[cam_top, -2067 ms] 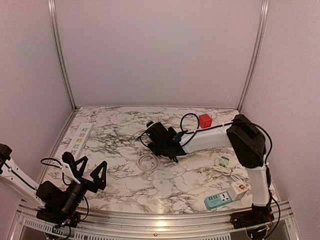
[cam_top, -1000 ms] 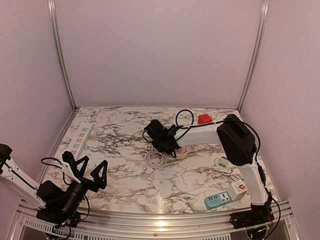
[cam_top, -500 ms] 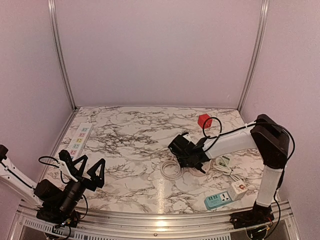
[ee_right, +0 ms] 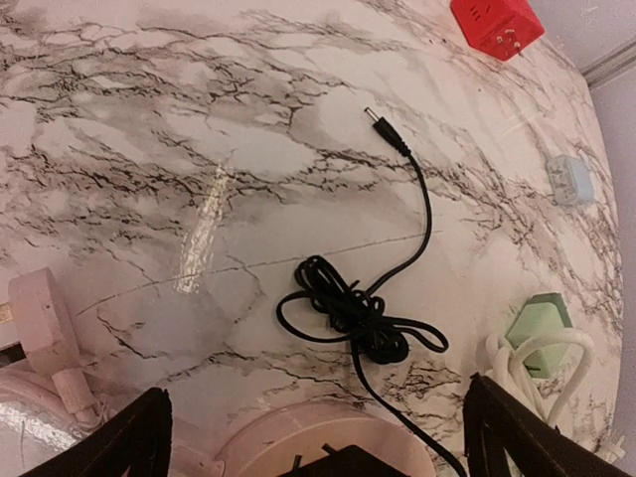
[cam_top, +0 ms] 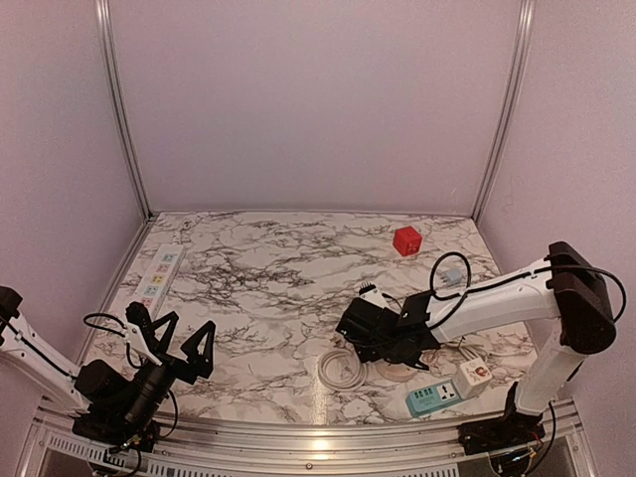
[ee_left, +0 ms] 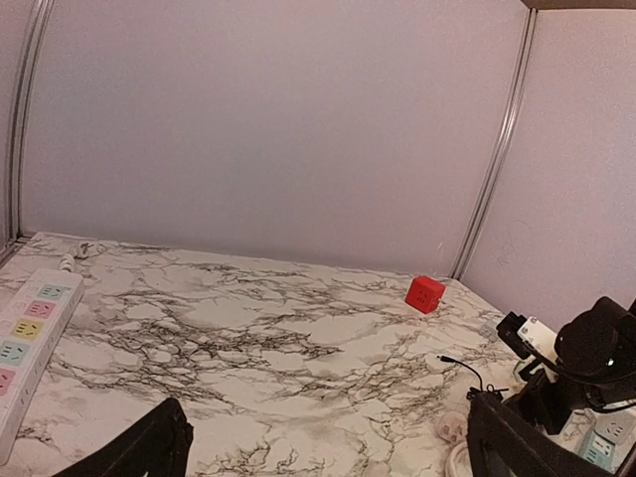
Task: Insert the plug
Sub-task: Move the socket to the center of the board.
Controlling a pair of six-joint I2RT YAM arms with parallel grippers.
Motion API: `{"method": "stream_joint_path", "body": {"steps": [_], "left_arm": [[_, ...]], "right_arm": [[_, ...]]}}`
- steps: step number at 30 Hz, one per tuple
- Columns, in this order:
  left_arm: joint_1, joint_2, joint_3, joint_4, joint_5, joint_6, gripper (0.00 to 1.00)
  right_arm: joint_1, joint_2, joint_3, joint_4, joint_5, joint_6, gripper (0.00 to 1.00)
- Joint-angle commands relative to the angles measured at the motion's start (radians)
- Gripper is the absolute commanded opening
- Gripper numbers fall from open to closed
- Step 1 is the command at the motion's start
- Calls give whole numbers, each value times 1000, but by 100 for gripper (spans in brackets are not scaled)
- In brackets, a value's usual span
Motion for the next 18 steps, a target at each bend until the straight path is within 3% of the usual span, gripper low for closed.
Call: {"method": "stream_joint_path", "body": {"steps": [1,6,13,15,18], "left_arm": [[6,13,18,21,-4,14,99],[15,10,24,31,-64,61,99],[79,-41,24,-49,-172,48,99],[113,-98,43,-148,-188,23,99],[179,-218,113,-485,-184,-129,99]], "right_arm": [[10,-95,77,40,28,-37,96],[10,-194,90,141,53,-164,96],[10,-429,-96,400,-79,-315,95],[12,-482,-125,422,-174,-309,93],[29,-538,-151,469,-321,-303,92]]}}
